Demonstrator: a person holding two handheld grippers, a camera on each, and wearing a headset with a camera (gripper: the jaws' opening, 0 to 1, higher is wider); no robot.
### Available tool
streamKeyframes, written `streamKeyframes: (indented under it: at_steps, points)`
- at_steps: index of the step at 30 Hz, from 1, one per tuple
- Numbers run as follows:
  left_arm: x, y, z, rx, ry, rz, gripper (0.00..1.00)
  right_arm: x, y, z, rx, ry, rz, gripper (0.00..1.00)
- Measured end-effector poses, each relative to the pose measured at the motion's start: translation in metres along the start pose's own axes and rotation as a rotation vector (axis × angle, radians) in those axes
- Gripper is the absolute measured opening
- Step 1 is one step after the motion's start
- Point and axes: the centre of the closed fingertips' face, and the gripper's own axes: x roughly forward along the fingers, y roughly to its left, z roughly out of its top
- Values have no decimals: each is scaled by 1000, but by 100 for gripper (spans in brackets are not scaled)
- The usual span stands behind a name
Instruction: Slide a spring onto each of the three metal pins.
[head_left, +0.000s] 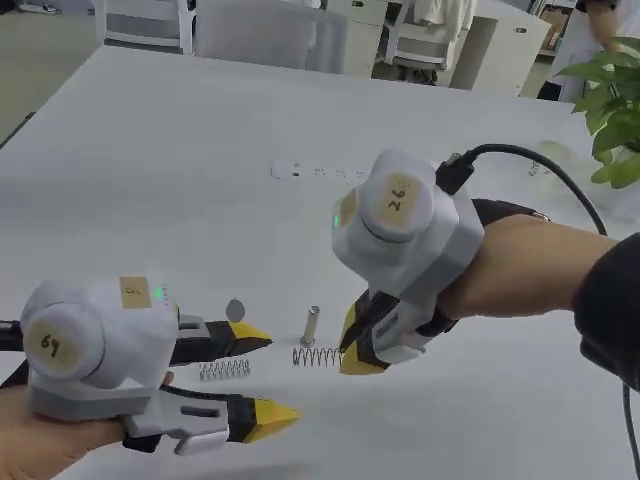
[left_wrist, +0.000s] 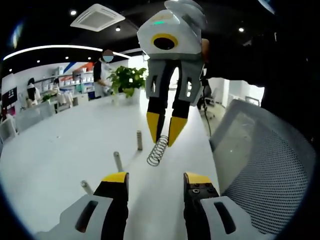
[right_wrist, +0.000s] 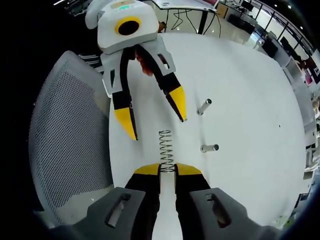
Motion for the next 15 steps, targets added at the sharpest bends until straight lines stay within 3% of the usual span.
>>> streamKeyframes:
  at_steps: [4,15]
  points:
    - [3,0,1,6,-2,-3,33,6,4,-1,-16,4,20,7]
    - [10,-14,9,69,-16,-37,17,10,10,-2,-65,32,51,7]
